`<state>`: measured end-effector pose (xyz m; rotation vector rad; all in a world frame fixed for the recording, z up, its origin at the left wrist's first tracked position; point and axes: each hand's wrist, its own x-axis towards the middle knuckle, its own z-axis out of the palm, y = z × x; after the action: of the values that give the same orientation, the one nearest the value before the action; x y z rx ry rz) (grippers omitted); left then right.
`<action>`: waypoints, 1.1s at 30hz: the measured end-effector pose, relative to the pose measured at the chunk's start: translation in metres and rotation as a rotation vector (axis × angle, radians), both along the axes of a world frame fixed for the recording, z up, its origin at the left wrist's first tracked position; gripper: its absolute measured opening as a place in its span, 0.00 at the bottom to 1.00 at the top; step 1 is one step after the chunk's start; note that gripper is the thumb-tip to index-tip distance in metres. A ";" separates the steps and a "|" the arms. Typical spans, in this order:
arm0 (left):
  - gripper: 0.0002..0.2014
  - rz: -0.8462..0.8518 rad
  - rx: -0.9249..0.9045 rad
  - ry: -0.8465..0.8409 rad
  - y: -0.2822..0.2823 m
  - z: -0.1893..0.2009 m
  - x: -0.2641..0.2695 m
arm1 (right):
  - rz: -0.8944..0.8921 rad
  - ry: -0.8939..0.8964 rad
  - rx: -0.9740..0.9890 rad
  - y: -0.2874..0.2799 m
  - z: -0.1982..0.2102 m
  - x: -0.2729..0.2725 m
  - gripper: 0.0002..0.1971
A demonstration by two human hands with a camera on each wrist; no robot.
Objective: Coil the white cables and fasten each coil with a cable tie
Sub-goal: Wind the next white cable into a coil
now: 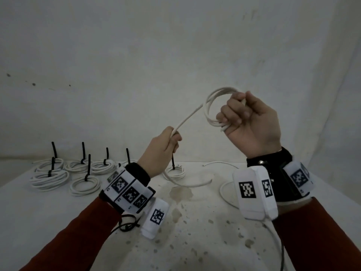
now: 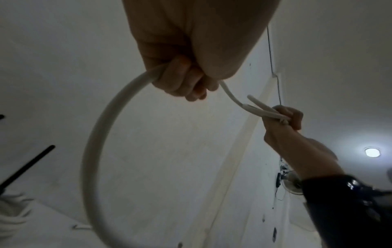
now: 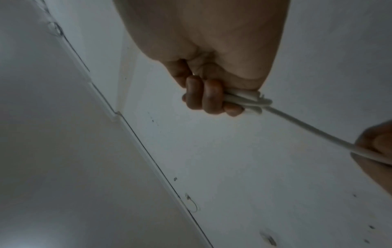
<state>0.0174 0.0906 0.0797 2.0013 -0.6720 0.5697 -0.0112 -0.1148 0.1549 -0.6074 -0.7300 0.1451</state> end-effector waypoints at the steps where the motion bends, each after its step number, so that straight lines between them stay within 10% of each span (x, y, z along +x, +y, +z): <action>1: 0.09 0.043 0.005 -0.022 0.001 -0.006 0.003 | -0.039 0.001 0.049 0.000 0.001 0.000 0.15; 11: 0.12 0.269 0.394 -0.188 -0.003 -0.035 -0.007 | -0.564 -0.124 0.060 0.014 -0.007 0.040 0.11; 16: 0.16 0.172 0.488 -0.264 0.001 -0.027 -0.020 | -1.077 -0.445 -0.663 0.024 -0.027 0.049 0.10; 22: 0.10 0.207 0.641 -0.377 0.028 -0.009 -0.021 | -0.881 -0.811 -1.803 0.020 -0.049 0.031 0.10; 28: 0.24 0.258 0.890 -0.567 0.048 0.008 -0.017 | -0.786 -0.898 -1.832 0.021 -0.052 0.013 0.29; 33: 0.17 0.243 0.871 -0.756 0.048 0.022 -0.012 | -0.610 -0.657 -1.461 0.021 -0.046 0.007 0.29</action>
<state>0.0050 0.1384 0.1014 2.6860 -1.2959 1.3961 -0.0044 -0.0938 0.1089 -2.3183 -0.9596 -0.1359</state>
